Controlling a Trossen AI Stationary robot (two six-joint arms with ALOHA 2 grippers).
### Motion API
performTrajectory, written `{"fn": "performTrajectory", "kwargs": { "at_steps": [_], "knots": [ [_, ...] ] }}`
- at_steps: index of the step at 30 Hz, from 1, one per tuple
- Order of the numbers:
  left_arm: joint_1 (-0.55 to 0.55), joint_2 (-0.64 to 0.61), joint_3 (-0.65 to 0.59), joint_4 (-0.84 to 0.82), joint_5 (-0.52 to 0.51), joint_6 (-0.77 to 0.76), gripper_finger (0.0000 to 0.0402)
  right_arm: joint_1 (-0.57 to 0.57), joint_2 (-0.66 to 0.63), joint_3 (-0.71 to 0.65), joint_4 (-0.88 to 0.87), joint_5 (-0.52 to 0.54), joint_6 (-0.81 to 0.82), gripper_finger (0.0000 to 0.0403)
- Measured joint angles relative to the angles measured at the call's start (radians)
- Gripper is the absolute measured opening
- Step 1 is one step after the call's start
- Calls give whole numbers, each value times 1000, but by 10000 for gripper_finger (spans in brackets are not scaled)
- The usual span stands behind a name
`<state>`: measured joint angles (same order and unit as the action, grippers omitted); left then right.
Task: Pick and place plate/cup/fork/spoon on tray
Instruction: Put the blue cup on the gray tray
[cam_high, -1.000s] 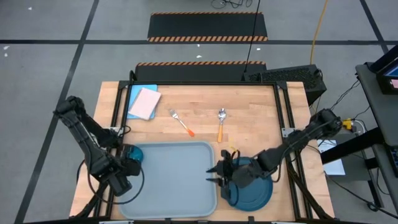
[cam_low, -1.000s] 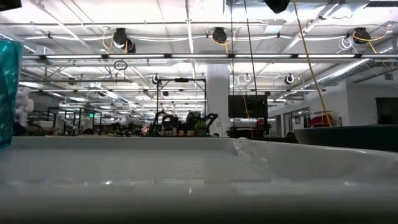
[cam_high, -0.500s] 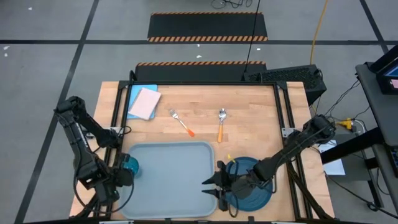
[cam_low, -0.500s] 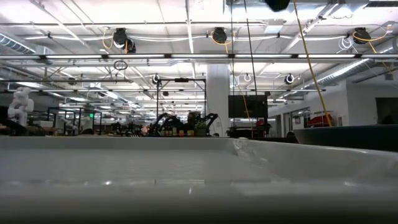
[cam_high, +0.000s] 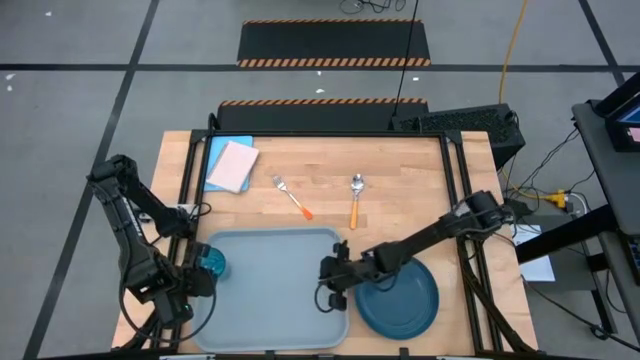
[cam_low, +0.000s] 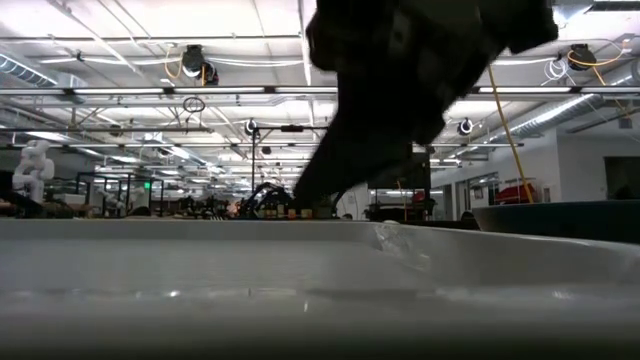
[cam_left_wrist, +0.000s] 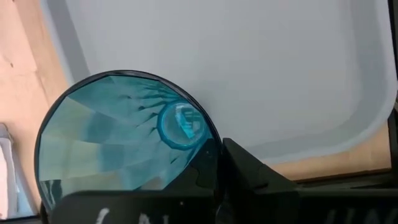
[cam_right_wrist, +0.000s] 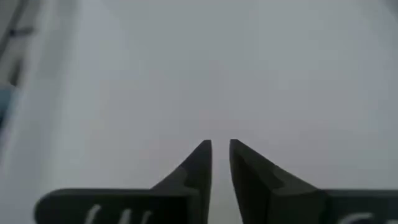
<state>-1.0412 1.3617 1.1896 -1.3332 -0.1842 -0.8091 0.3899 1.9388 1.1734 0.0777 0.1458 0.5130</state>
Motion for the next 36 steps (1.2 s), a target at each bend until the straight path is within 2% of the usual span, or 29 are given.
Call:
{"fn": "performTrajectory", "kwargs": {
  "at_steps": [7,24,31,36],
  "knots": [
    [0,-1,2,-1,-11,38,8,-14,61,0,15,-88,26,2],
    [0,-1,72,-11,-65,66,11,22,65,0,36,-98,122,0],
    [0,-1,70,-150,-104,-4,8,31,-24,0,46,-89,52,0],
    [24,-2,50,-163,-132,-24,12,63,-116,-1,22,1,-4,0]
  ]
}}
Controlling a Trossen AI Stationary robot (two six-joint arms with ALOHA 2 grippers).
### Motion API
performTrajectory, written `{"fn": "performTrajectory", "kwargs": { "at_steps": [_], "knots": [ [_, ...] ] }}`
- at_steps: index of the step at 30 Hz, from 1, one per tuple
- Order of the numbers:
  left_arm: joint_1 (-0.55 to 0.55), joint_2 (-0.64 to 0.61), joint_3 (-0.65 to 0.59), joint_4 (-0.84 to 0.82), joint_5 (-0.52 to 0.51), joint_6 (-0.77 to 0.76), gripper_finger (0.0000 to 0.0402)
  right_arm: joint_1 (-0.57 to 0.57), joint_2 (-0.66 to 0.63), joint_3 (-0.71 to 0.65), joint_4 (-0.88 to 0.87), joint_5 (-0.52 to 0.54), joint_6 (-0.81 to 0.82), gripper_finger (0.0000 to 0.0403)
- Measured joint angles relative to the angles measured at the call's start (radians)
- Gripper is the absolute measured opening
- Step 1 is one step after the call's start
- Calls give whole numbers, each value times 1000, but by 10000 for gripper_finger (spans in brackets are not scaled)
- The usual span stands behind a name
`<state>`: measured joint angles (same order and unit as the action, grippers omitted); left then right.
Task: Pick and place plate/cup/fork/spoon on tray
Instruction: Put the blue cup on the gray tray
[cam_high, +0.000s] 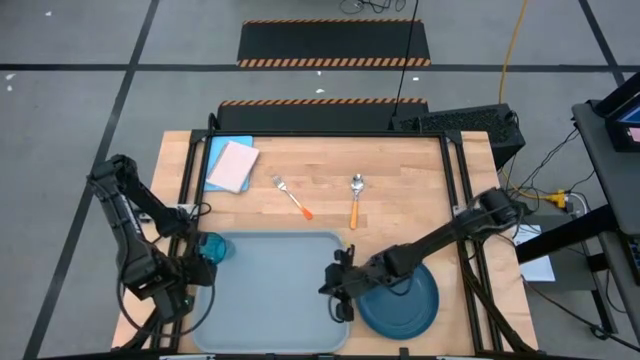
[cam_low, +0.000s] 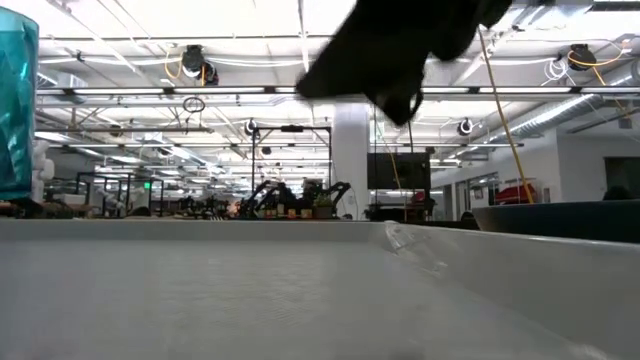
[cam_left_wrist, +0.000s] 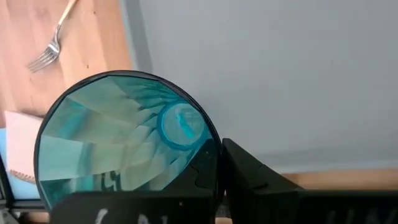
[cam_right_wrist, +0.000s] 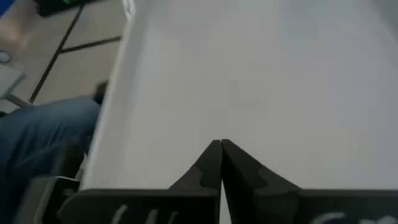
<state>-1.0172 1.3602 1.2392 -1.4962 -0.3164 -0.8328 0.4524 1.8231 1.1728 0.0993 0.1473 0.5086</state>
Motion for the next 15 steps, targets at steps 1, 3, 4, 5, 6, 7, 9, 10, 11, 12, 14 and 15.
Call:
{"fn": "performTrajectory", "kwargs": {
  "at_steps": [1,3,4,5,6,7,9,10,11,12,14,15],
  "knots": [
    [6,0,-7,2,0,-1,10,8,-17,0,-10,22,-9,0],
    [18,0,-20,7,0,0,8,24,-47,0,-20,62,-26,0],
    [24,0,-25,10,0,2,8,33,-59,0,-27,81,-34,0],
    [28,0,-30,11,1,3,8,42,-71,0,-30,99,-44,0],
    [32,0,-34,9,1,3,10,51,-82,0,-29,115,-51,0],
    [36,0,-38,10,1,4,13,61,-93,0,-29,126,-56,0],
    [42,0,-50,21,1,3,16,79,-109,0,-32,148,-61,0],
    [47,0,-60,29,2,-1,16,88,-115,0,-37,158,-61,0],
    [51,0,-72,39,8,-6,14,96,-117,0,-45,168,-61,0],
    [57,0,-84,53,17,-8,11,102,-119,0,-51,170,-62,0],
    [62,0,-103,94,37,-3,8,112,-123,0,-52,171,-72,0],
    [62,0,-108,108,39,-1,8,115,-124,0,-52,171,-79,0]
  ]
}}
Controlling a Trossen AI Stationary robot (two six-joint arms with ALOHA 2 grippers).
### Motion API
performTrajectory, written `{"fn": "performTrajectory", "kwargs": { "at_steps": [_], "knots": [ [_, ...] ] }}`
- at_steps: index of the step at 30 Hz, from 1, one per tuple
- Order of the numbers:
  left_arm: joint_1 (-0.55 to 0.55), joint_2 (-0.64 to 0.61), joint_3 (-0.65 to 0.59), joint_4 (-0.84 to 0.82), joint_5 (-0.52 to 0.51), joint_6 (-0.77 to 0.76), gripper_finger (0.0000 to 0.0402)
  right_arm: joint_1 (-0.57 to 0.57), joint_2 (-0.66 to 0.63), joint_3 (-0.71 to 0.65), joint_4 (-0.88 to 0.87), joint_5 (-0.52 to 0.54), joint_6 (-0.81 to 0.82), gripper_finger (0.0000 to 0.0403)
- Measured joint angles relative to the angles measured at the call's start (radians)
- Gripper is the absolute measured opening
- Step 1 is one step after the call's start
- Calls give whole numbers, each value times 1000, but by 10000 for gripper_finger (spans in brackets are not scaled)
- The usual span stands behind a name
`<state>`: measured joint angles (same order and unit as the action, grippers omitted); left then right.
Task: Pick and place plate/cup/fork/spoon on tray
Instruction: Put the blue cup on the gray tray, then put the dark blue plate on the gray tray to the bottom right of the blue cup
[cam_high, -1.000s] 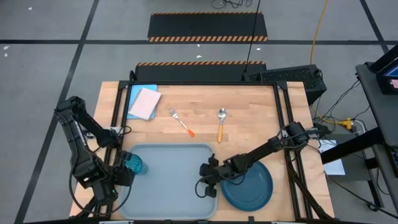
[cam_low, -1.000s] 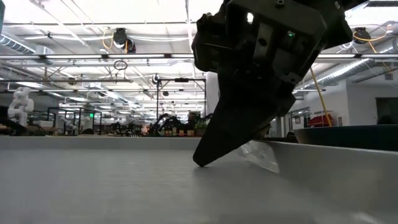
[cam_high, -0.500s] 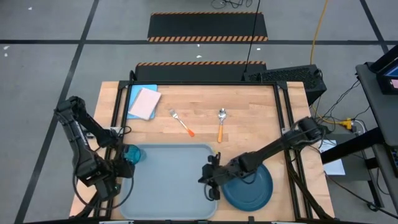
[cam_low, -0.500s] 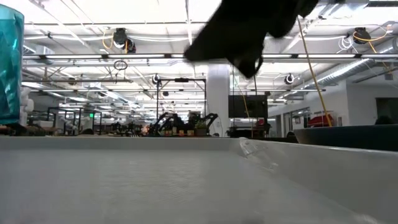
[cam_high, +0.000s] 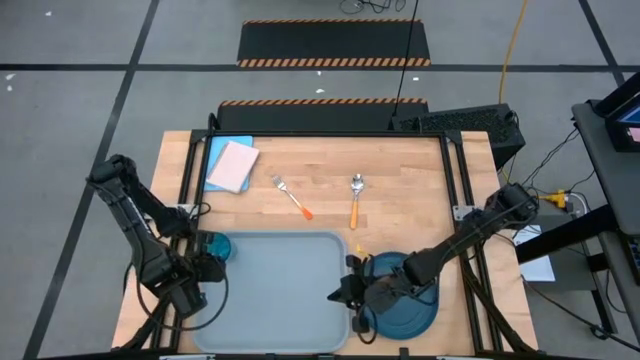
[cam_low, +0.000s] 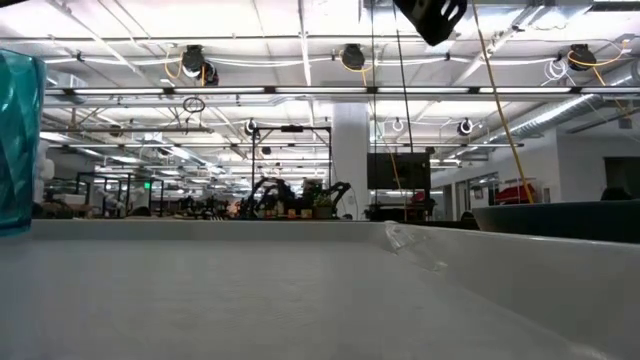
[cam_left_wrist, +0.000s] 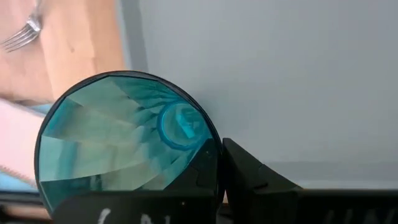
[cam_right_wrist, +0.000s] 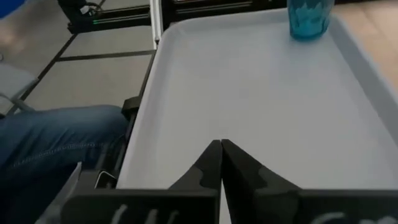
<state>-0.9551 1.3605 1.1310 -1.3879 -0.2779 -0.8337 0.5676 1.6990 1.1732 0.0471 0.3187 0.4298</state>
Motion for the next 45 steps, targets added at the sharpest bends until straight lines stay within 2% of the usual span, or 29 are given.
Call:
{"fn": "performTrajectory", "kwargs": {
  "at_steps": [6,14,24,32,40,45],
  "knots": [
    [-1,0,-4,2,3,-11,21,4,0,0,-2,2,-5,0],
    [-1,0,-4,0,1,-12,12,4,0,0,-1,2,-5,0],
    [25,0,-4,-16,-3,-20,88,4,0,0,0,2,-5,0],
    [45,0,-4,-81,-26,0,98,4,0,0,0,2,-5,0],
    [45,0,-4,-77,-38,0,98,4,0,0,0,2,-5,0],
    [45,0,4,-79,-31,-26,128,4,0,0,0,-1,5,0]
  ]
}}
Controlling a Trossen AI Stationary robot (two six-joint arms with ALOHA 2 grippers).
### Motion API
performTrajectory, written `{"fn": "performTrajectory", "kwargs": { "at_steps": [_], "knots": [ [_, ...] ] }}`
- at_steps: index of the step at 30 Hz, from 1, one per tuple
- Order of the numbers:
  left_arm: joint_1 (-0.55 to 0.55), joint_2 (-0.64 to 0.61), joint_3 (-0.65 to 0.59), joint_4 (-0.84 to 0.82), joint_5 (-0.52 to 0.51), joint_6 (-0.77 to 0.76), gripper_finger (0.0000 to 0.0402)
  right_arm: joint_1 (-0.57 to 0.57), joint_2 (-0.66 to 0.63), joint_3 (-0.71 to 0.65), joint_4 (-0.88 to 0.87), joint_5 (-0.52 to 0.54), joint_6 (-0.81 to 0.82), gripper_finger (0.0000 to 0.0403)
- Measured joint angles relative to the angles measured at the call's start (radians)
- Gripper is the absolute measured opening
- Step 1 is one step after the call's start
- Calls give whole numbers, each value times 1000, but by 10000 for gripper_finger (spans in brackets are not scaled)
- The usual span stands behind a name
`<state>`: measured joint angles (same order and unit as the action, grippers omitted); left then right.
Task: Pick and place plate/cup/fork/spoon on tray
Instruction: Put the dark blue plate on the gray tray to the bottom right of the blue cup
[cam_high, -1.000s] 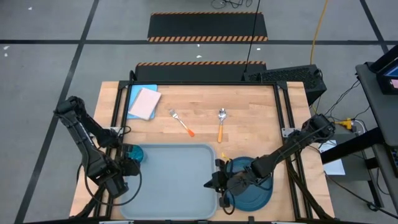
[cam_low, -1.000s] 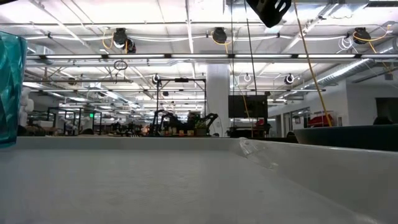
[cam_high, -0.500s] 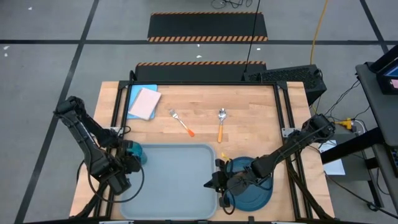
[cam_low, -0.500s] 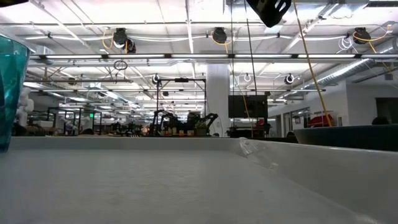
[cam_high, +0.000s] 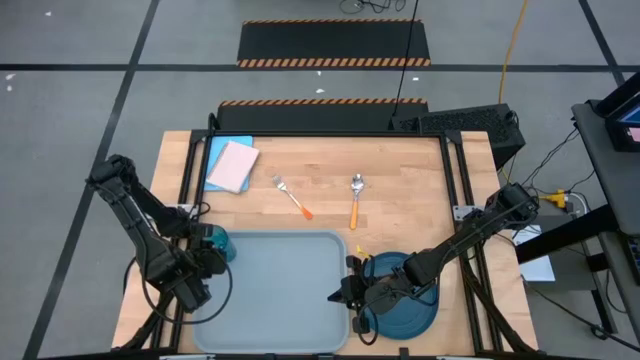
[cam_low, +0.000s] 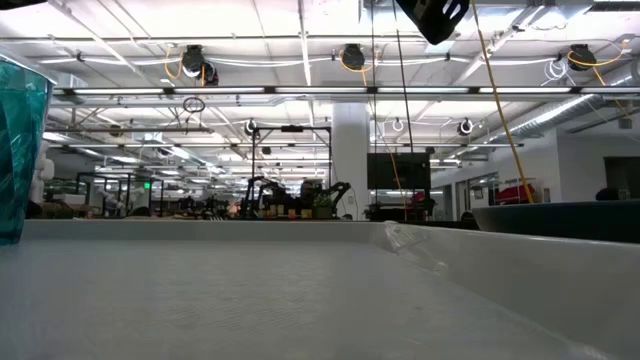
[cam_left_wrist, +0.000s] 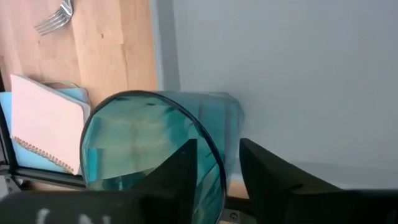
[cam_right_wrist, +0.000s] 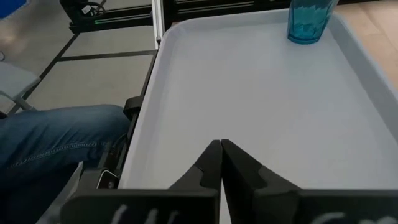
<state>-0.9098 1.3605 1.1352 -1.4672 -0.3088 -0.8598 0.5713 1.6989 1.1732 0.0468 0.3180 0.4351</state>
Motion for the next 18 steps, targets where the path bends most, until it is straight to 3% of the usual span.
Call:
{"fn": "performTrajectory", "kwargs": {
  "at_steps": [9,14,18],
  "knots": [
    [27,0,88,-36,-14,6,202,-1,0,0,0,-1,13,0],
    [40,0,170,-107,-34,-33,195,-1,0,0,0,5,12,0],
    [34,0,205,-93,-146,-6,175,0,0,0,0,76,-2,2]
  ]
}}
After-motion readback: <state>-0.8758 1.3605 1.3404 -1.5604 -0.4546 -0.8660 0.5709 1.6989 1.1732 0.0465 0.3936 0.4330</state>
